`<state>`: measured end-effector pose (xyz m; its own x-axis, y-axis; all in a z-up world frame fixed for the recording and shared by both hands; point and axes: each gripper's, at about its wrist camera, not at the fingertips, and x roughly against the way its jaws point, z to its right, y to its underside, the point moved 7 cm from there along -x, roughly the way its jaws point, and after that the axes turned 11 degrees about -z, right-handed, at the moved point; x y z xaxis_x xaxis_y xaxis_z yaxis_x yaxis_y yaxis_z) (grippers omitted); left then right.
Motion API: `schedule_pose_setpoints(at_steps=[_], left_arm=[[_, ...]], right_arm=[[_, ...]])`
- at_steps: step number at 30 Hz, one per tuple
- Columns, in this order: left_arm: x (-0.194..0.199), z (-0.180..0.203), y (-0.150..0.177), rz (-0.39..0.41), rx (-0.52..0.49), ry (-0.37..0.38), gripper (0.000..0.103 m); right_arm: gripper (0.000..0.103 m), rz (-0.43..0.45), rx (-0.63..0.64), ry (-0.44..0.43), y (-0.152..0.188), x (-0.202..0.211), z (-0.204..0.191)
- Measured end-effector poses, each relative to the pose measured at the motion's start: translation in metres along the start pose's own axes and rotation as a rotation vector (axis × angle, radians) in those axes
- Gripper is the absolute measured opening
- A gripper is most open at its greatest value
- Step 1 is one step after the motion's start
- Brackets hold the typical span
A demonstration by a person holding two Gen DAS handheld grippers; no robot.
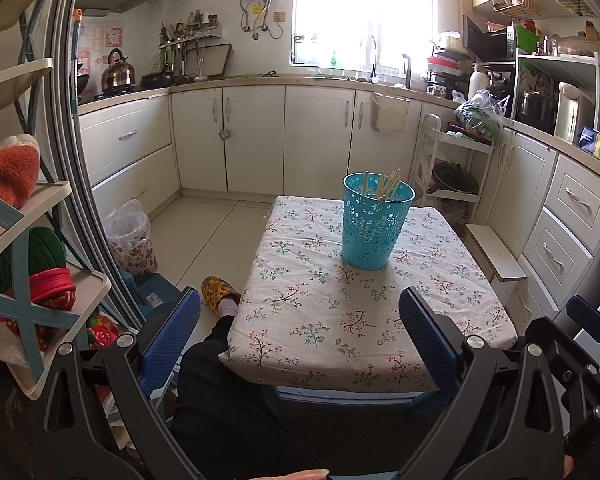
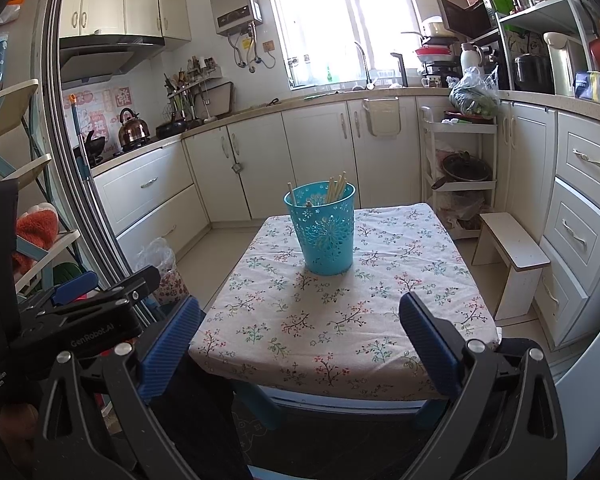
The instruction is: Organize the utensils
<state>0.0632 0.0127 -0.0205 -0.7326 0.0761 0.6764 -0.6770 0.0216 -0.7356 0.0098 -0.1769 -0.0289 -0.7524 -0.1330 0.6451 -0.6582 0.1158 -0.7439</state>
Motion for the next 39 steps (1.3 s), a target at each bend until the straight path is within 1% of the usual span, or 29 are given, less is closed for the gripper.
schedule_pose_setpoints(at_steps=[25, 31, 37, 39], left_arm=[[0.000, 0.000, 0.003, -0.005, -0.001, 0.002, 0.096], [-0.008, 0.003, 0.001, -0.012, -0.005, 0.003, 0.096], [-0.021, 0.006, -0.001, -0.041, 0.004, 0.067, 0.096], [-0.027, 0.008, -0.002, -0.050, 0.004, 0.067, 0.096]], right_arm=[[0.096, -0.005, 0.006, -0.002, 0.002, -0.004, -0.002], [0.096, -0.007, 0.002, 0.003, 0.001, -0.007, 0.000], [0.096, -0.026, 0.000, 0.012, 0.002, -0.016, 0.003], [0.096, -0.037, -0.002, 0.015, 0.002, -0.021, 0.005]])
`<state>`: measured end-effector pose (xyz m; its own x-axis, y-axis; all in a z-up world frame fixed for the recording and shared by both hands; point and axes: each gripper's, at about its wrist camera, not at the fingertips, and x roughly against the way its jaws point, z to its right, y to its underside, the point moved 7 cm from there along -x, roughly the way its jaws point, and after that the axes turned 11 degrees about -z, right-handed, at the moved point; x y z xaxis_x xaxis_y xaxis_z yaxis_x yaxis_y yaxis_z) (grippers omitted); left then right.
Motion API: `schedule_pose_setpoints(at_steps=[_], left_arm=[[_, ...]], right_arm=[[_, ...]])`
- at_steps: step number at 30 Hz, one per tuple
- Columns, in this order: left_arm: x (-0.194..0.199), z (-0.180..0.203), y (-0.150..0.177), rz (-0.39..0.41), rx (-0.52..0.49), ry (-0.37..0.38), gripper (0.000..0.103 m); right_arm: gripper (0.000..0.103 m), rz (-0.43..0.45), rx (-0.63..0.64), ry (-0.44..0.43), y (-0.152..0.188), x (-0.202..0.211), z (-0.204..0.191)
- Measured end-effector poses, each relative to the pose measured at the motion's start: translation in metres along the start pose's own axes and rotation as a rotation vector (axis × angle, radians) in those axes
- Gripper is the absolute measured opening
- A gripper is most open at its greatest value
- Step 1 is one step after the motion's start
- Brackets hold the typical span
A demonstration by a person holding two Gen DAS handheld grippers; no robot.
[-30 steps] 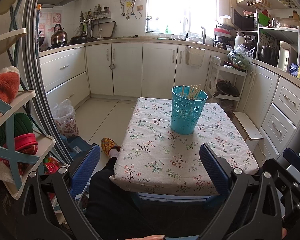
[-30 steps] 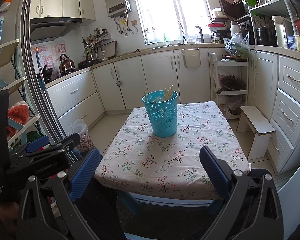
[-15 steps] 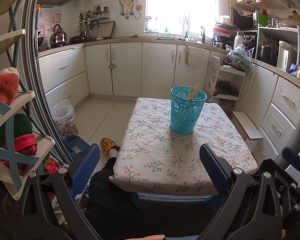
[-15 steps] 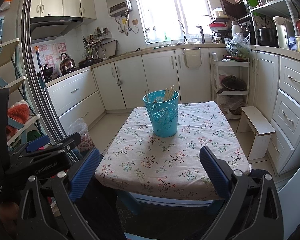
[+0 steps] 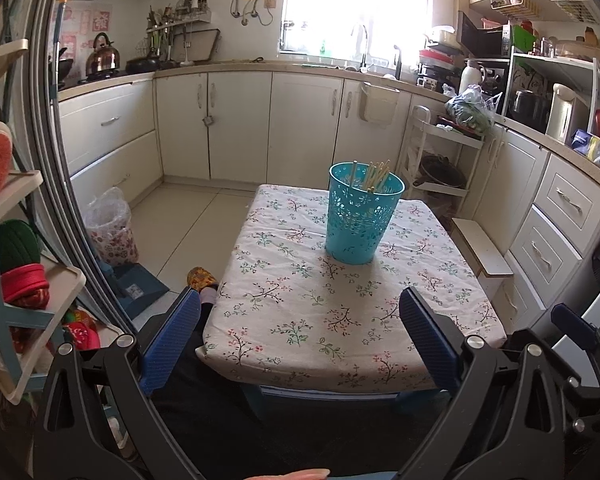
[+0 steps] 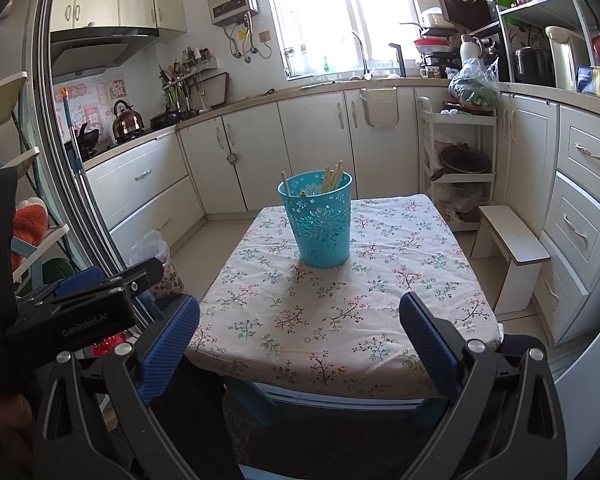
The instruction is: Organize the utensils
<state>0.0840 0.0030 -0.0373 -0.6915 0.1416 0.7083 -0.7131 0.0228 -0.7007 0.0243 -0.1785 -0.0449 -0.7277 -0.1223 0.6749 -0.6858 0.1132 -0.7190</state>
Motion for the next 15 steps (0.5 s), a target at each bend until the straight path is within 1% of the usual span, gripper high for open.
schedule_pose_setpoints(at_steps=[4, 7, 10, 12, 14, 15], left_arm=[[-0.012, -0.003, -0.007, 0.004, 0.010, -0.016, 0.096], [-0.026, -0.004, -0.012, -0.019, 0.023, -0.018, 0.096], [-0.039, -0.001, -0.016, -0.043, 0.007, -0.036, 0.096], [-0.050, 0.001, -0.018, -0.059, 0.009, -0.030, 0.096], [-0.064, 0.001, -0.022, -0.061, -0.002, -0.066, 0.096], [-0.071, 0.001, -0.024, -0.069, -0.003, -0.071, 0.096]], right_arm=[[0.096, -0.021, -0.012, 0.009, -0.002, -0.012, 0.005], [0.096, -0.036, -0.019, 0.018, -0.002, -0.019, 0.009], [0.096, -0.050, -0.019, 0.028, -0.003, -0.025, 0.011], [0.096, -0.056, -0.017, 0.033, -0.006, -0.031, 0.015], [0.096, -0.059, -0.023, 0.039, -0.010, -0.040, 0.021], [0.096, -0.065, -0.034, 0.038, -0.013, -0.047, 0.025]])
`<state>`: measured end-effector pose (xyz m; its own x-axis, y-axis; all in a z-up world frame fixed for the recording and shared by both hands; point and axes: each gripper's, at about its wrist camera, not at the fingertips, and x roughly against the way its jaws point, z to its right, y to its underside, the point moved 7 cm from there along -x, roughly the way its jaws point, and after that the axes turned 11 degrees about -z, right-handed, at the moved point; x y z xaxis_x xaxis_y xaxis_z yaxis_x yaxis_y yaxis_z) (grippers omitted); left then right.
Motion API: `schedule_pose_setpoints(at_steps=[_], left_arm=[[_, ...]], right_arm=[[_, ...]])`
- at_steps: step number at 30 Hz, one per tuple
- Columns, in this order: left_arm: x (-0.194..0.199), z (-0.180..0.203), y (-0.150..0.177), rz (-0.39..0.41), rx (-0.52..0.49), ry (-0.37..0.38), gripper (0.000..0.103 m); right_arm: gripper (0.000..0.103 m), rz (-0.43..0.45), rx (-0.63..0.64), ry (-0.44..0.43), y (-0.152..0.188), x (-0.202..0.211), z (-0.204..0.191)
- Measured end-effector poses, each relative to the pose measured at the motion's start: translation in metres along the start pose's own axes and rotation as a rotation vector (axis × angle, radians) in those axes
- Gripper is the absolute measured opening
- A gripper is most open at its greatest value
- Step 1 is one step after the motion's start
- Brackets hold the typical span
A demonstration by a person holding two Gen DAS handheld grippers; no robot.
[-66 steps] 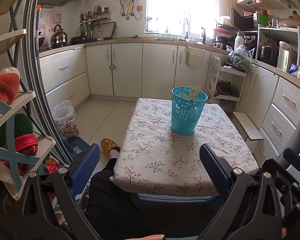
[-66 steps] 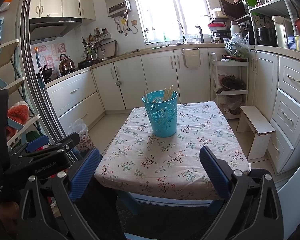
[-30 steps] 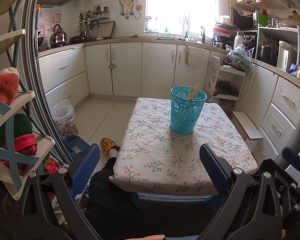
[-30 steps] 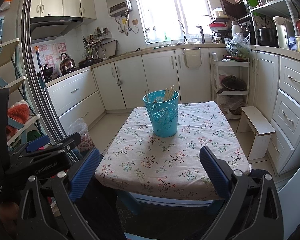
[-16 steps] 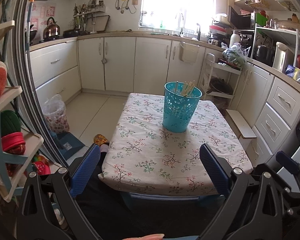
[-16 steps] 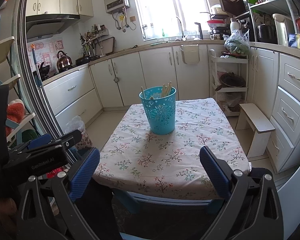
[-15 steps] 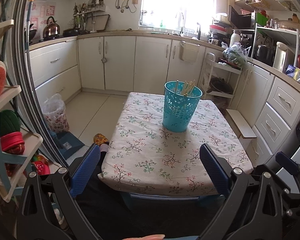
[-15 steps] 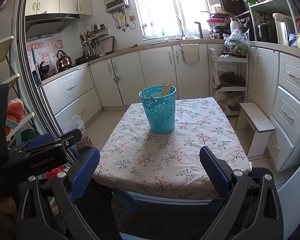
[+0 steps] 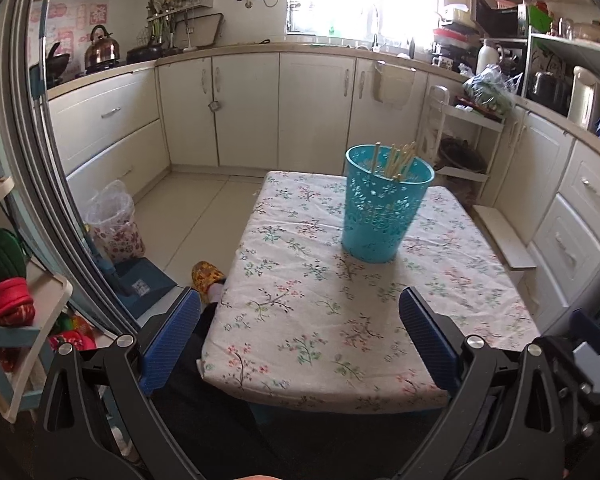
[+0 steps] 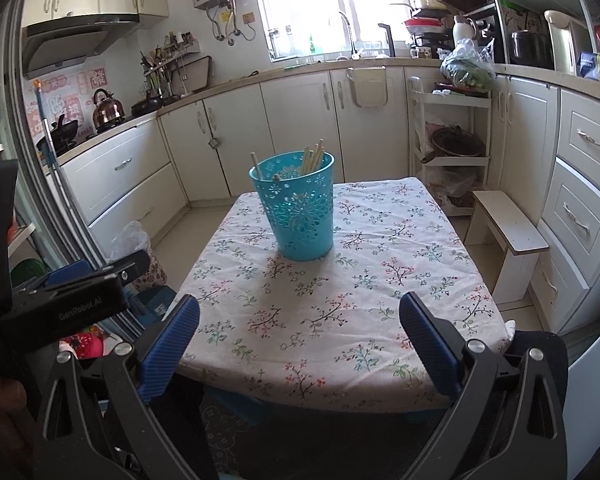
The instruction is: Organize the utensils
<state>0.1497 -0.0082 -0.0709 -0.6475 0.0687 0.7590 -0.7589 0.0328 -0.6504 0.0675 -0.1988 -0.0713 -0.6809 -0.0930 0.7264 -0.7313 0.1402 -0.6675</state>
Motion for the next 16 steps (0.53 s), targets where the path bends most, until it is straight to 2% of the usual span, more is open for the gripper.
schedule_pose_setpoints(at_steps=[2, 5, 10, 16], left_arm=[[-0.020, -0.001, -0.005, -0.028, 0.008, -0.005, 0.096], [-0.038, -0.002, -0.016, -0.025, 0.019, -0.002, 0.096], [-0.060, 0.008, -0.025, -0.057, -0.026, -0.003, 0.096], [-0.081, 0.008, -0.030, -0.098, -0.002, 0.000, 0.096]], right_arm=[[0.096, -0.008, -0.028, -0.002, -0.005, -0.011, 0.009], [0.096, -0.017, -0.059, 0.013, -0.016, -0.029, 0.024], [0.096, -0.014, -0.072, 0.059, -0.034, -0.053, 0.047], [0.096, -0.066, -0.092, 0.113, -0.044, -0.091, 0.073]])
